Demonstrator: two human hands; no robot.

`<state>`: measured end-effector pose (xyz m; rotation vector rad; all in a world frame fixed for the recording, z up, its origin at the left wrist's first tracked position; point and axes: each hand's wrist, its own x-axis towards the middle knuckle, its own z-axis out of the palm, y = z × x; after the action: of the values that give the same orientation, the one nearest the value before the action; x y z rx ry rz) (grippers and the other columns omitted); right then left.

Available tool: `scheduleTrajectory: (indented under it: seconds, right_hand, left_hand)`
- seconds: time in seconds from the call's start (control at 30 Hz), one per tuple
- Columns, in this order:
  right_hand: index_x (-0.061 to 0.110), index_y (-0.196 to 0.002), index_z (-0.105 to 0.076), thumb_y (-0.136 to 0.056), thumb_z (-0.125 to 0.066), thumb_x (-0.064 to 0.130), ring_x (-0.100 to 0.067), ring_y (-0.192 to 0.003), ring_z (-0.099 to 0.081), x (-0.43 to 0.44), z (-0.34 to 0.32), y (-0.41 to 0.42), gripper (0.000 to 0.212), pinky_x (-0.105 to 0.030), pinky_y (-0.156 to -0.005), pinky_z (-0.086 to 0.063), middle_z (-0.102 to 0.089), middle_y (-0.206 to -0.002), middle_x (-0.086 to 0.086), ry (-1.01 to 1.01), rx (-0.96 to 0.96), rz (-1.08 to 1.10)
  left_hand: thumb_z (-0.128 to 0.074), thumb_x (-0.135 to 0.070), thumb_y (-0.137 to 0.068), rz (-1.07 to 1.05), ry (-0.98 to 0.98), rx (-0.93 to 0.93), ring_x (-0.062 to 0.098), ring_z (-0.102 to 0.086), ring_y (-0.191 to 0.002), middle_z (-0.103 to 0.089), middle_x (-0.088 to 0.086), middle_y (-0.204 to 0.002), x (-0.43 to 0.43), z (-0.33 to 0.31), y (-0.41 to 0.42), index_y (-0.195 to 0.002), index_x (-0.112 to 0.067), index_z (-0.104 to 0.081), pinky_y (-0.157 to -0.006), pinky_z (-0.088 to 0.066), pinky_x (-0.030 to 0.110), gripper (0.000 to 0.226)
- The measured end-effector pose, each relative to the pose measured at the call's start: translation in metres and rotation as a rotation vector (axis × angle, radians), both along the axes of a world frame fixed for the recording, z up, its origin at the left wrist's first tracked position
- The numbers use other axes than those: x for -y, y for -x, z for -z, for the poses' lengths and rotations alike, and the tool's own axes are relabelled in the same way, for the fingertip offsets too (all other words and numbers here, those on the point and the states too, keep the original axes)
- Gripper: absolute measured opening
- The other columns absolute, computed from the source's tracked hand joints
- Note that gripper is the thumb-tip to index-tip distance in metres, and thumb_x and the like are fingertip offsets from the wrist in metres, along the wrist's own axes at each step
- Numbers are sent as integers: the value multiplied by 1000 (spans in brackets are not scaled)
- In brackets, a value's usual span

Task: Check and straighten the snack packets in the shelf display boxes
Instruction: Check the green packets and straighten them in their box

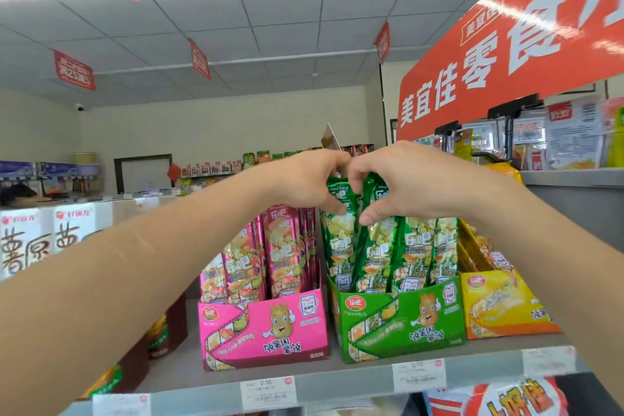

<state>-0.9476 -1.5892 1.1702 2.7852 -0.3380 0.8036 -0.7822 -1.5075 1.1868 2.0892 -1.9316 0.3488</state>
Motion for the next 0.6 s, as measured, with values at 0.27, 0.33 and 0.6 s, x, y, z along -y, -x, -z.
scheduleTrajectory:
  seconds: [0.27, 0.33, 0.6]
  right_hand:
    - [27, -113, -41, -69, -62, 73, -24, -92, -55, 0, 19, -11, 67, -39, -77, -39, -64, -98, 4, 382, 194, 116]
    - [27, -121, -48, -74, -56, 73, -21, -123, -48, -1, 30, -11, 67, -46, -96, -32, -59, -124, 3, 485, 315, 150]
    - [22, -107, -52, -88, -58, 40, -13, -92, -50, 6, 97, 28, 27, -32, -79, -39, -53, -104, 1, 24, 1028, -115]
  left_hand:
    - [-65, -47, -87, -180, 134, 655, 25, -57, -87, -62, 0, -95, 4, 17, 2, -135, -21, -49, -72, -46, 37, 57]
    - [-61, -51, -87, -233, 200, 784, 25, -52, -107, -62, 1, -111, 1, 23, 4, -126, -23, -54, -83, -41, 39, 49]
    - [-59, -9, -80, -82, 739, 539, 33, -55, -92, -64, 9, -103, -49, 66, 42, -115, -12, -62, -77, -48, 45, 35]
